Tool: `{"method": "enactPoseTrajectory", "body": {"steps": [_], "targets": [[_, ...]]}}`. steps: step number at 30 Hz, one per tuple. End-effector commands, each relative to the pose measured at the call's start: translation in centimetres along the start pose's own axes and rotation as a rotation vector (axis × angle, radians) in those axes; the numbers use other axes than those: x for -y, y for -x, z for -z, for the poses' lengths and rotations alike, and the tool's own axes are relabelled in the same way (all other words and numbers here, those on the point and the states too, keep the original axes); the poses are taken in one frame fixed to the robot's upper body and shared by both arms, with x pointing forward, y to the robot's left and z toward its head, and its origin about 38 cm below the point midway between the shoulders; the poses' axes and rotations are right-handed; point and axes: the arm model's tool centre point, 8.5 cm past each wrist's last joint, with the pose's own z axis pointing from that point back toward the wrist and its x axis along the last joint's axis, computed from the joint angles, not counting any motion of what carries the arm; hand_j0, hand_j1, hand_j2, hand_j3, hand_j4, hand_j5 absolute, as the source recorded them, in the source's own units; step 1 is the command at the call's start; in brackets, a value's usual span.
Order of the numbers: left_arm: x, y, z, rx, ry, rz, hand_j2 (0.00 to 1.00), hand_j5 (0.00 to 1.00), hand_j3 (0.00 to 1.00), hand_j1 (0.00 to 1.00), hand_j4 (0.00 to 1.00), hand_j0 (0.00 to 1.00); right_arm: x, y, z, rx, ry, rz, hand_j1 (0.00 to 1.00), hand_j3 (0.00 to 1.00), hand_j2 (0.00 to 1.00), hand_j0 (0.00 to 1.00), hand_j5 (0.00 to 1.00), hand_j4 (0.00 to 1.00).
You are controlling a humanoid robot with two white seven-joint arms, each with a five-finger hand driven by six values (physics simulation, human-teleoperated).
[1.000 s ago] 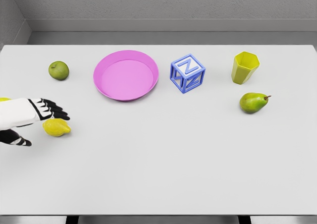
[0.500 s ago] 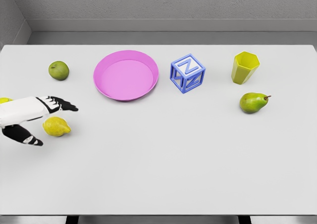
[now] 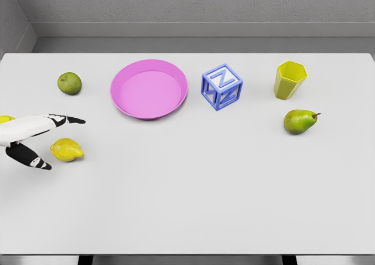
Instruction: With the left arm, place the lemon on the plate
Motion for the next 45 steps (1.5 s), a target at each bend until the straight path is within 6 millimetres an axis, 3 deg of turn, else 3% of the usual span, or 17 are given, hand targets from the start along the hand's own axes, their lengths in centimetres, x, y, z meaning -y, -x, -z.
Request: {"method": "enactPoseTrajectory", "body": {"steps": [1,12,31,36,45], "targets": [[0.4,0.1,0.4,-0.009,0.002,-0.03,1.0,1.0,1.0,1.0,1.0,1.0,0.0,0.0,0.0,0.0,-0.001,0.0,1.0,1.0,1.0,1.0,1.0,1.0],[1.4,0.9,1.1,-0.108,0.029,0.001,1.0,1.0,1.0,1.0,1.0,1.0,0.0,0.0,0.0,0.0,0.0,0.0,1.0,1.0,1.0,1.0,1.0,1.0],[1.4,1.6,1.5,-0.201,0.029,0.065,1.0,1.0,1.0,1.0,1.0,1.0,0.0,0.0,0.0,0.0,0.0,0.0,1.0,1.0,1.0,1.0,1.0,1.0],[1.7,0.6,3.8,-0.209,0.053,0.089,1.0,1.0,1.0,1.0,1.0,1.0,0.0,0.0,0.0,0.0,0.0,0.0,1.0,1.0,1.0,1.0,1.0,1.0],[1.8,0.9,4.0,-0.238,0.05,0.096,1.0,1.0,1.0,1.0,1.0,1.0,0.0,0.0,0.0,0.0,0.0,0.0,1.0,1.0,1.0,1.0,1.0,1.0]]}}
